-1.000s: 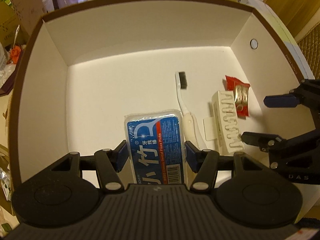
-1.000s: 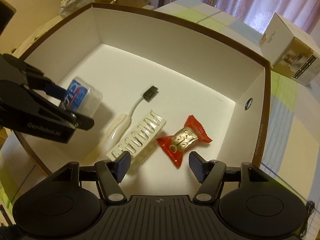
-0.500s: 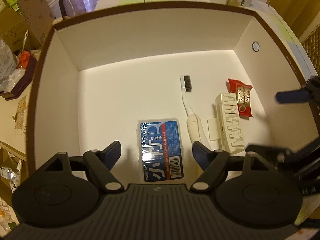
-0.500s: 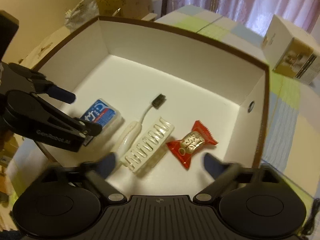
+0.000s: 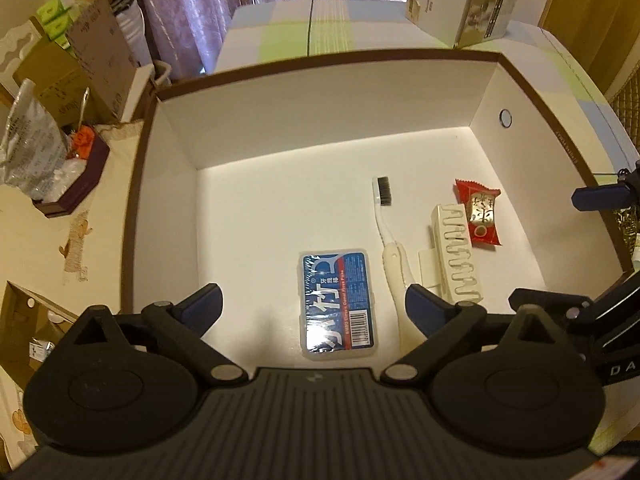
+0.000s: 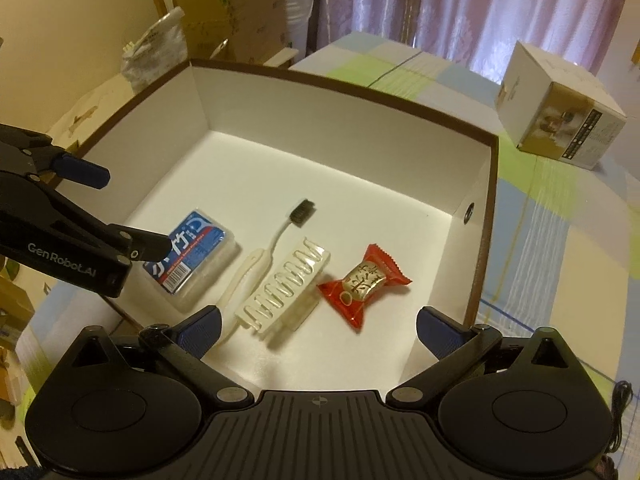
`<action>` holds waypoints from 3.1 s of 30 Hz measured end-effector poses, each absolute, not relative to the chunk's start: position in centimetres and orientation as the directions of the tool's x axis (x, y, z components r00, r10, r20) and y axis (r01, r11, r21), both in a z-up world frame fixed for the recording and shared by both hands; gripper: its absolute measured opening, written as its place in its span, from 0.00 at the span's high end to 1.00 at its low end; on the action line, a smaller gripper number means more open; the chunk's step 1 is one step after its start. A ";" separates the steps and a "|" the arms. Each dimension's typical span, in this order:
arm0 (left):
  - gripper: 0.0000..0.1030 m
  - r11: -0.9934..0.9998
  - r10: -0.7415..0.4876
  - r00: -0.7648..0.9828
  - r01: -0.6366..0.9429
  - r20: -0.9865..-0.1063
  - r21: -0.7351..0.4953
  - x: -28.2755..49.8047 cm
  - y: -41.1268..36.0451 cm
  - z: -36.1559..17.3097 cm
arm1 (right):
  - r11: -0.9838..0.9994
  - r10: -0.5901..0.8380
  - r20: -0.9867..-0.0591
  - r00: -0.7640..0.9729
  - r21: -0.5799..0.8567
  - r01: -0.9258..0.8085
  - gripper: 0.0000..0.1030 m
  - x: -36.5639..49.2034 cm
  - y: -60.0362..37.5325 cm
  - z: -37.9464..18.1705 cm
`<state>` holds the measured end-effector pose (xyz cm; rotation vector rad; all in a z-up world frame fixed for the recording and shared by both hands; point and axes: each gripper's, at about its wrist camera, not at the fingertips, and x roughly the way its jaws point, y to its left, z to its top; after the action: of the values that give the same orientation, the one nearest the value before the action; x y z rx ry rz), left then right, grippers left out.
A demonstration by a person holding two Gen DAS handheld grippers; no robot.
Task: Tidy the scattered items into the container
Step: 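Withdraw both open tools from the box, then move both open tools toward the cotton swab bag and scrunchie on the table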
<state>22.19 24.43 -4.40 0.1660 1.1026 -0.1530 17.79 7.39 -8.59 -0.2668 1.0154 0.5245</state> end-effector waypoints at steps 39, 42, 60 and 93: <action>0.04 0.993 0.005 0.509 0.102 -0.861 0.066 13.0 21.6 -0.7 | 0.808 0.379 -0.807 0.452 0.050 -0.587 0.02 11.1 1.9 -5.6; 0.04 0.993 0.009 0.505 0.098 -0.863 0.068 12.0 20.8 -0.8 | 0.810 0.380 -0.808 0.450 0.056 -0.584 0.02 10.6 1.0 -5.6; 0.04 0.990 -0.045 0.461 0.137 -0.886 0.020 7.7 13.3 -2.8 | 0.845 0.377 -0.829 0.414 0.125 -0.519 0.02 7.0 -8.0 -6.6; 0.04 0.908 -0.189 0.422 0.418 -0.887 0.006 9.4 -3.2 -5.2 | 0.954 0.242 -0.841 0.485 0.115 -0.277 0.02 6.8 -22.7 -6.1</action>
<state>9.35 -3.18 -5.16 0.2400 1.0715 -0.3844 6.84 -22.70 -6.11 -0.0384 1.0170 0.3161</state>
